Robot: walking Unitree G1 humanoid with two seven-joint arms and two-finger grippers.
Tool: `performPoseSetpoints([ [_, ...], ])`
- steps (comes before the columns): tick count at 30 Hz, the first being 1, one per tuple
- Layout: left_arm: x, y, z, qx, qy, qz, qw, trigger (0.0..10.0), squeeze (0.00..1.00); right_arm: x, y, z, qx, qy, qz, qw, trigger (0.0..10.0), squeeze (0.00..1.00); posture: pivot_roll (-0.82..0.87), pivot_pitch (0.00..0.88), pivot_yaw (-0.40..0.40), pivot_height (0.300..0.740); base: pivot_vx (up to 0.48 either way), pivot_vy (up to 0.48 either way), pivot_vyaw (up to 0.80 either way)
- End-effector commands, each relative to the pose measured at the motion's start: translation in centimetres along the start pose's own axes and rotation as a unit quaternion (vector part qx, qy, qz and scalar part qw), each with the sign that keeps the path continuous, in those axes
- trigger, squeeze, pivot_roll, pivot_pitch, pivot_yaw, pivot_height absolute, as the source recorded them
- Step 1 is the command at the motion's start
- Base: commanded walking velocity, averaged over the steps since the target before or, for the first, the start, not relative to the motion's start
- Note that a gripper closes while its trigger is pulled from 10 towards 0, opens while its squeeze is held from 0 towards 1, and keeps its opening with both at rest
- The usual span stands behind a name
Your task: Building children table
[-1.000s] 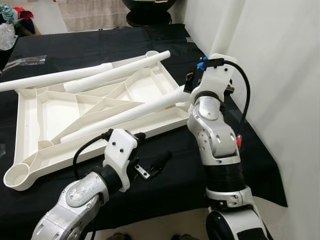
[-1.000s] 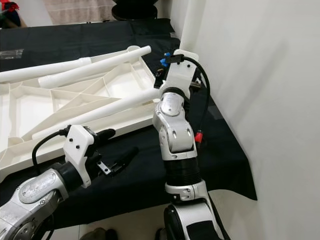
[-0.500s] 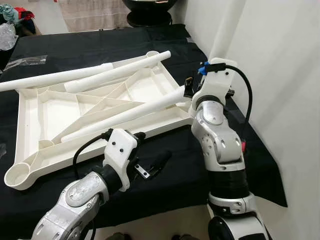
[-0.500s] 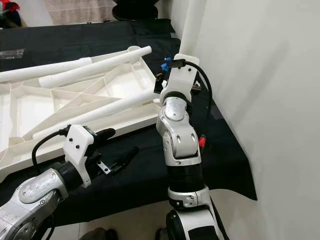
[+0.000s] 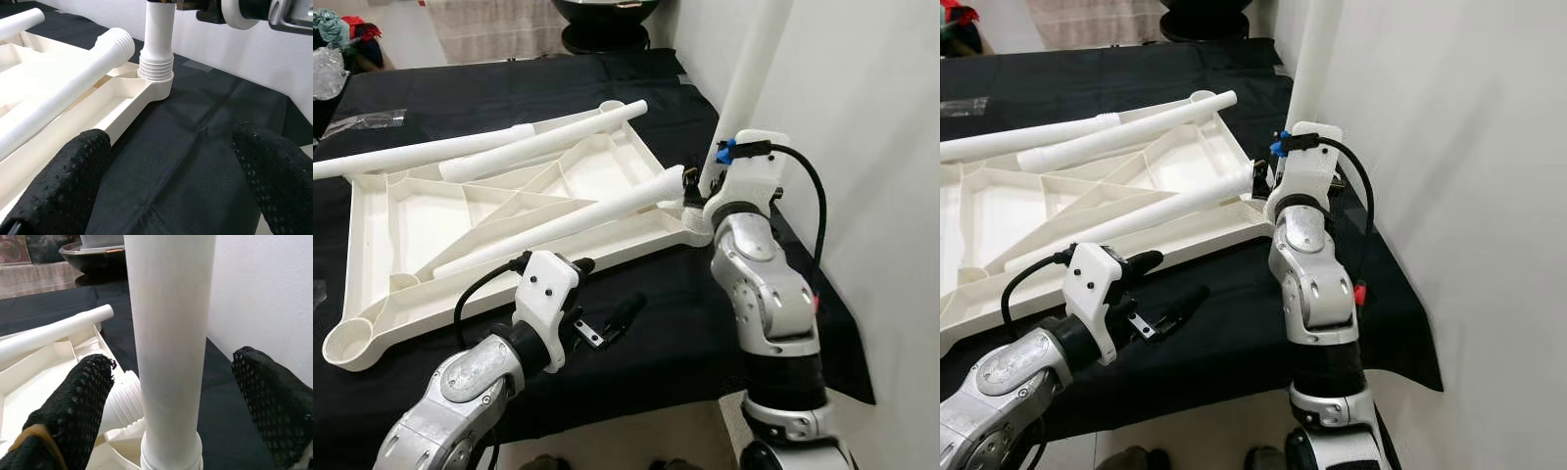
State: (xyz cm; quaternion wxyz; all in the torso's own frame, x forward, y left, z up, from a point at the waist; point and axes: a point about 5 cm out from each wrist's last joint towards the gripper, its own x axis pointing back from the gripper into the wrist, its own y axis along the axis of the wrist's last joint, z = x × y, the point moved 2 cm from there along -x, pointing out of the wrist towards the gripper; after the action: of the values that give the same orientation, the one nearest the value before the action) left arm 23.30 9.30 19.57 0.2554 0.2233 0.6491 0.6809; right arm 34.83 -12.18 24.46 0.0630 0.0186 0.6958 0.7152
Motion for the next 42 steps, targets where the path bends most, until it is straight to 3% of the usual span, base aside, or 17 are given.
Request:
performPoseSetpoints([
  [1,0.1,-0.1,0.1,-0.002,-0.001,0.002,1.000,10.0,0.00,0.4,-0.2,0.0,0.004,0.012,0.006,1.000,10.0,0.00,0.04,0.144,-0.036,0.740,0.000,0.000,0.00],
  [11,0.2,-0.4,0.4,-0.004,0.001,0.006,1.000,10.0,0.00,1.3,-0.9,-1.3,0.025,0.034,0.019,0.999,10.0,0.00,0.03,0.134,-0.031,0.740,0.000,0.000,0.00],
  [23,0.4,-1.2,2.9,-0.040,0.027,0.038,0.998,10.0,0.00,3.6,-2.8,-3.5,0.054,0.103,0.046,0.992,10.0,0.00,0.01,0.122,-0.021,0.740,0.000,0.000,0.00],
  [27,0.4,-1.9,4.9,-0.087,0.041,0.074,0.993,10.0,0.00,4.3,-3.5,-4.6,0.045,0.121,0.051,0.990,10.0,0.00,0.01,0.117,-0.018,0.740,0.000,0.000,0.00],
  [30,-0.2,-2.9,7.8,-0.138,0.057,0.120,0.981,10.0,0.00,4.5,-4.4,-6.0,0.037,0.101,0.061,0.992,10.0,0.00,0.02,0.113,-0.017,0.740,0.000,0.000,0.00],
  [32,-1.0,-3.2,9.2,-0.145,0.041,0.136,0.979,10.0,0.00,4.4,-4.4,-6.5,0.023,0.084,0.059,0.994,10.0,0.00,0.02,0.113,-0.015,0.740,0.000,0.000,0.00],
  [40,-2.2,-3.1,9.7,-0.138,-0.023,0.146,0.979,10.0,0.00,4.3,-4.1,-6.6,0.010,0.076,0.051,0.996,10.0,0.00,0.01,0.114,-0.006,0.740,0.000,0.000,0.00],
  [42,-3.8,-2.5,10.6,-0.126,-0.065,0.150,0.978,10.0,0.00,4.2,-3.5,-6.3,0.001,0.077,0.039,0.996,10.0,0.00,0.02,0.130,0.005,0.740,0.000,0.000,0.00],
])
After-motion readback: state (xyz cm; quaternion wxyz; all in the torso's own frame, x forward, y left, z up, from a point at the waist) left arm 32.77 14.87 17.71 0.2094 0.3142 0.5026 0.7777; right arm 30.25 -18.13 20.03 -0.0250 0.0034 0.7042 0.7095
